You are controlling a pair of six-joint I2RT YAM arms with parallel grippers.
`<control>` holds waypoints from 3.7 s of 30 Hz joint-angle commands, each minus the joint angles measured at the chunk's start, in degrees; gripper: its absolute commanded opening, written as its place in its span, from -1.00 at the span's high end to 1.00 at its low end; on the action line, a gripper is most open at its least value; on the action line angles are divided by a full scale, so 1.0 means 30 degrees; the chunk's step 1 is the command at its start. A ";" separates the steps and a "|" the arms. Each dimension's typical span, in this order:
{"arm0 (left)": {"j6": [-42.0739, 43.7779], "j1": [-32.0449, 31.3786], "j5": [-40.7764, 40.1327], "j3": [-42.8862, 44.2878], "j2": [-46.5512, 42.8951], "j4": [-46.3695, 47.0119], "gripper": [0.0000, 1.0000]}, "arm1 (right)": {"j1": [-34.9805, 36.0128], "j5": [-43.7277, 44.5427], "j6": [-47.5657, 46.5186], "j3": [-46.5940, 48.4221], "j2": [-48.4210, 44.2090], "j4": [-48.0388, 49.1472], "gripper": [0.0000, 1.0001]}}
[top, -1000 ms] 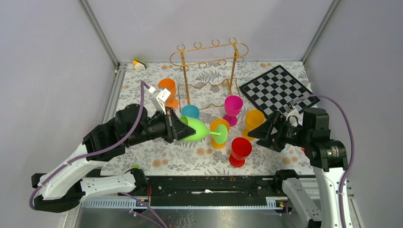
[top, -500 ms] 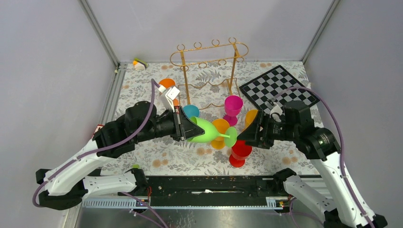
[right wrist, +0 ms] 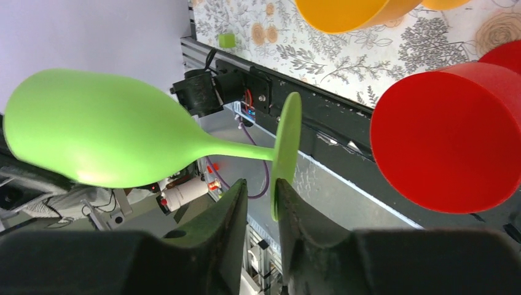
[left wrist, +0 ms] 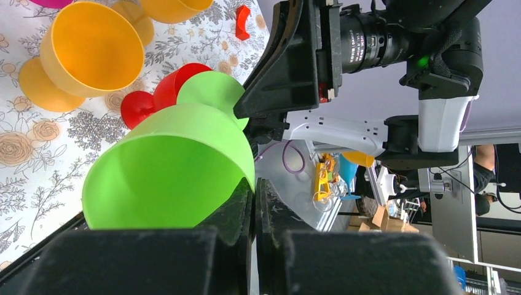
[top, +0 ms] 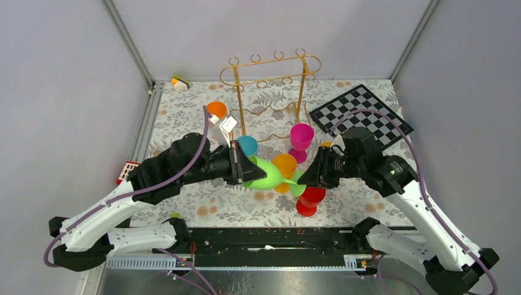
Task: Place the wine glass upside down on the wine glass rack
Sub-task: Adjust the wine glass.
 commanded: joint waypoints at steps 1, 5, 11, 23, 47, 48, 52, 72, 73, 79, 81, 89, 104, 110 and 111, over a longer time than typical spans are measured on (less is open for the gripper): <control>-0.0708 -0.0031 0.0246 -0.0030 -0.0402 0.1417 1.00 | 0.0406 0.0602 0.0124 -0.0071 0.0424 0.1067 0.47; -0.0893 -0.0031 0.0322 -0.0180 -0.0400 0.1415 1.00 | 0.0750 0.0534 0.0092 -0.0317 0.0841 0.1399 0.56; -0.1149 -0.0031 0.0187 -0.0337 -0.0513 0.1654 1.00 | 0.0946 0.0362 -0.0226 -0.0281 0.1148 0.1356 0.59; 0.0078 -0.0031 -0.0378 -0.0196 -0.0865 0.1125 0.17 | 0.1031 0.1854 -0.1782 0.1370 0.1082 -0.0820 1.00; 0.3616 0.1487 -0.3614 0.3157 0.1701 -0.6609 -0.87 | 0.1014 1.0026 -0.7728 0.7841 0.0426 -0.5405 1.00; 0.3554 0.1910 -0.3341 0.3040 0.1620 -0.6587 -0.88 | 0.1029 1.0398 -0.7981 0.8088 0.0426 -0.5395 1.00; 0.3738 0.4269 -0.1686 0.2672 0.1007 -0.6584 -0.90 | 0.1031 1.1532 -0.9604 0.9185 0.0570 -0.5218 1.00; 0.5032 0.8496 0.2507 0.2931 0.0095 -0.7244 -0.91 | 0.1030 1.1218 -1.8506 0.4613 -0.2997 0.4418 1.00; 0.5041 0.8557 0.2525 0.3008 0.0097 -0.7303 -0.90 | 0.1031 1.0924 -1.9098 0.4575 -0.2943 0.4560 1.00; 0.5176 0.9058 0.2567 0.4151 0.0246 -0.7708 -0.90 | 0.1018 0.9757 -2.1882 0.5250 -0.1942 0.4775 1.00; 0.5309 0.9178 0.2449 0.4762 0.0450 -0.8109 -0.89 | 0.1027 0.8555 -2.2907 0.5445 -0.1511 0.5007 1.00; 0.6075 0.9490 0.1104 0.6810 0.1004 -0.9870 -0.89 | 0.1030 0.6158 -2.5502 0.5439 -0.0413 0.6977 1.00; 0.4589 0.9611 0.3144 0.8559 0.0958 -0.8942 -0.88 | 0.6247 0.9472 -3.0039 0.6501 0.1604 0.7636 1.00; 0.2011 0.9608 0.6999 0.6272 0.0249 -0.5129 -0.81 | 1.1156 1.4693 -3.3478 0.3558 0.1330 1.0939 1.00; 0.1660 0.9630 0.7573 0.5864 0.0182 -0.4640 -0.76 | 1.2159 1.6240 -3.4516 0.2982 0.1418 1.1827 1.00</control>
